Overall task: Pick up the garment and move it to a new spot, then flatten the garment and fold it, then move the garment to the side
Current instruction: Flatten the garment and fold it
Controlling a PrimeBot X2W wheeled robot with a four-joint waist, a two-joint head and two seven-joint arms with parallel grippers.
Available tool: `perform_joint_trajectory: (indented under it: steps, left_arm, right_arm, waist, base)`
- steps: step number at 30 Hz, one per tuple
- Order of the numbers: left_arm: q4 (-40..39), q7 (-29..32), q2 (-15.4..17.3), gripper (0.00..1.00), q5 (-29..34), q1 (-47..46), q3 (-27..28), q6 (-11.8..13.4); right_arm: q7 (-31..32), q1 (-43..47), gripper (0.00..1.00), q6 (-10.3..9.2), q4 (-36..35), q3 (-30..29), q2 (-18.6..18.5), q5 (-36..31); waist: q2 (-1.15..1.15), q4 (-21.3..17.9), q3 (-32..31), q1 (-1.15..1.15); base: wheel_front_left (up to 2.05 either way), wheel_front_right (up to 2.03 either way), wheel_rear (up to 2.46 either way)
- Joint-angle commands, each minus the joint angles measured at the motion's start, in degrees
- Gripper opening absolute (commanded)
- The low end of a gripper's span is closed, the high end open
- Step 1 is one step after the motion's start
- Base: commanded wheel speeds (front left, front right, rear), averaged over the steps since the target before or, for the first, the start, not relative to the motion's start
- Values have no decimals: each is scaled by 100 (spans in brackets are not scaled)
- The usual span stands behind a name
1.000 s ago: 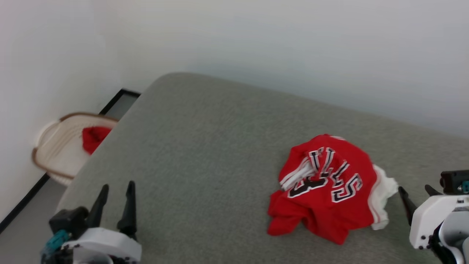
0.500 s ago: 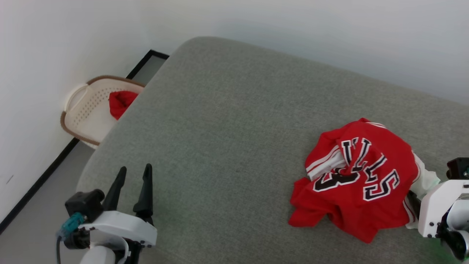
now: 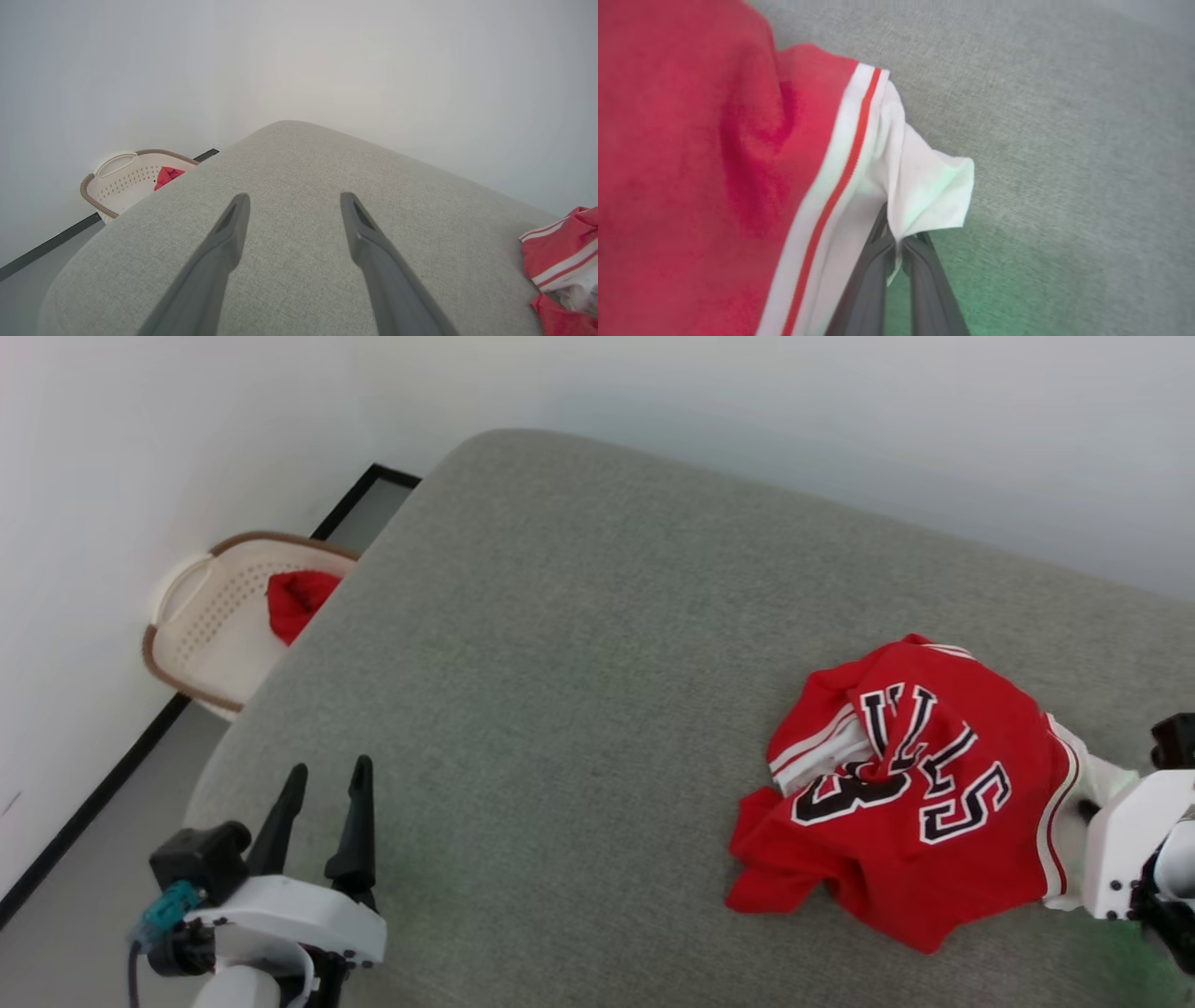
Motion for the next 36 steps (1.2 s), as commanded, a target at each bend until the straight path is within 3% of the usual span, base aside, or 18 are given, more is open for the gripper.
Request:
perform_joint_trajectory:
  steps: [1,10,19,29,30,31,32,33,36]
  left_arm:
    - [-29,-18,36,100,-23,31,22,-21]
    - [-117,-18,175,100,-47,162,44,-23]
    - [-144,-18,252,100,-61,228,-53,-23]
    - [-66,-18,331,100,-110,184,-214,-19]
    - [-46,-18,348,100,-115,176,-242,-19]
    - [-28,-18,364,100,-121,168,-268,-19]
    - [-7,-18,377,100,-131,157,-295,-19]
    - [12,-18,391,100,-145,146,-320,-19]
    - [36,-18,478,100,-159,149,-389,-19]
  right_arm:
    - [-48,-53,0,-8,-34,8,-31,-2]
    - [-82,109,0,-8,-290,-160,-447,-81]
    - [-45,502,0,-8,-274,-712,-862,-247]
    - [-177,818,0,-8,178,-1343,-613,-469]
    - [-215,808,13,-7,239,-1348,-587,-498]
    - [-225,794,38,-8,316,-1372,-540,-501]
    - [-244,761,83,-8,395,-1416,-485,-496]
    - [-260,716,100,-7,459,-1434,-456,-533]
    - [-295,629,100,-7,585,-1441,-375,-581]
  waist:
    - [0,-108,-99,0]
    - [0,-525,-338,0]
    - [0,-772,-441,0]
    - [0,-834,-511,0]
    - [0,-838,-527,0]
    - [0,-845,-545,0]
    - [0,-854,-568,0]
    - [0,-866,-591,0]
    - [0,-940,-682,0]
  base:
    - [0,0,0]
    - [0,0,0]
    - [0,0,0]
    - [0,0,0]
    - [0,0,0]
    - [0,0,0]
    - [0,0,0]
    - [0,0,0]
    - [0,0,0]
